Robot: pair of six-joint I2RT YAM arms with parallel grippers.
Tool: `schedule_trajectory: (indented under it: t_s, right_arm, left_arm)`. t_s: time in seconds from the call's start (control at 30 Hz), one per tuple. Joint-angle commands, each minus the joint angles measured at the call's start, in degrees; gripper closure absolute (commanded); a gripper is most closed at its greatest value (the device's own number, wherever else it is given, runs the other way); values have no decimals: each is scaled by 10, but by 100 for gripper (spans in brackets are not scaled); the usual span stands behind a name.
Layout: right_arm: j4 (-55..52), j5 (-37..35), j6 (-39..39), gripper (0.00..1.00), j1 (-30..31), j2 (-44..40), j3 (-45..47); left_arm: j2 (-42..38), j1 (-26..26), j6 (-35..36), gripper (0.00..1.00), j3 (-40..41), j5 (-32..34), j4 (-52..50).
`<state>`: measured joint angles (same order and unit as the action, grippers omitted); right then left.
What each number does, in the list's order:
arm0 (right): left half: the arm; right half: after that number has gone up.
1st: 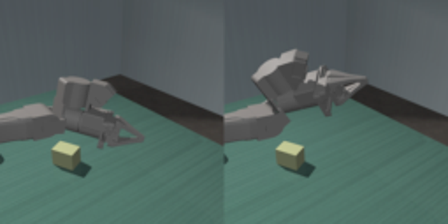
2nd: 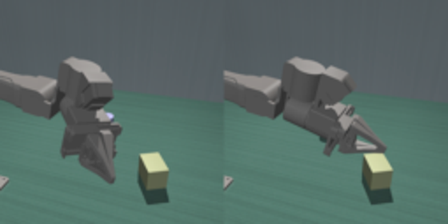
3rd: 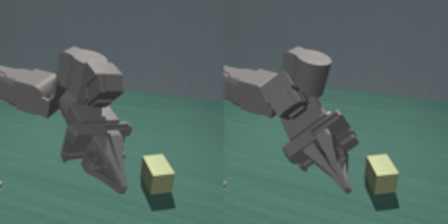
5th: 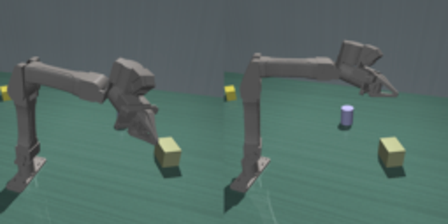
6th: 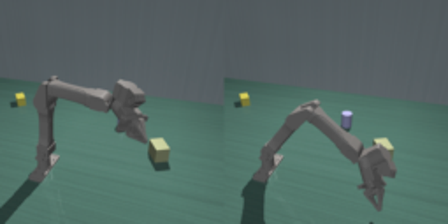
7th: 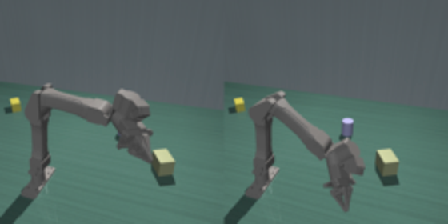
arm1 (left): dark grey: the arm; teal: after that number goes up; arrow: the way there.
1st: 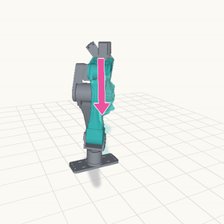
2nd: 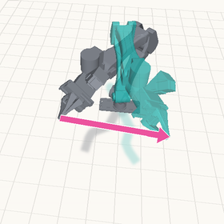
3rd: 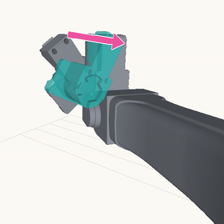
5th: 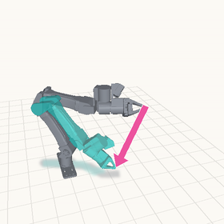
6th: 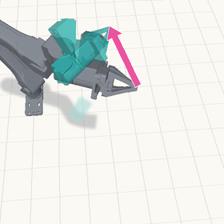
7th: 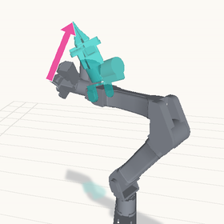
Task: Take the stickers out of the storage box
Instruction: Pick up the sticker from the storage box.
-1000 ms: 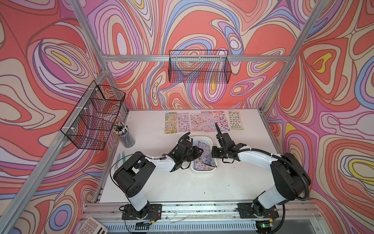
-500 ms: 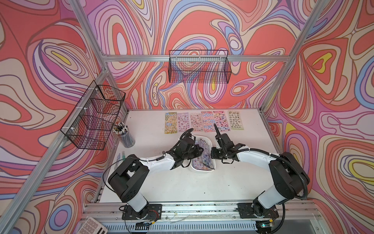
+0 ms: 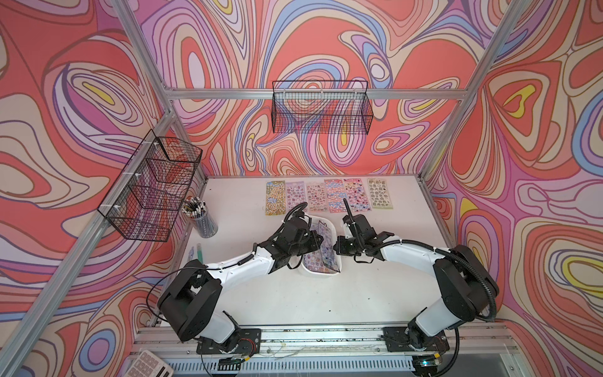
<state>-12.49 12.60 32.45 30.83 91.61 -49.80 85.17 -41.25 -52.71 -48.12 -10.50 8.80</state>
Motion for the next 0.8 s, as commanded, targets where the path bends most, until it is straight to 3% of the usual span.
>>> schedule_trajectory:
  t_s: [0.0,0.37,0.53,0.77]
  right_arm:
    - [-57,-38,-18,100,-11,-4,12]
    - [-55,-31,-15,100,-11,-11,10]
    - [-63,-35,-20,100,-11,-13,7]
    - [-61,-36,-22,100,-11,-7,7]
  left_arm:
    - [-1,16,24,100,-1,32,7]
    - [97,3,7,100,-21,20,53]
    - [113,-12,33,99,-52,38,14]
    - [117,-13,42,79,-59,37,-4]
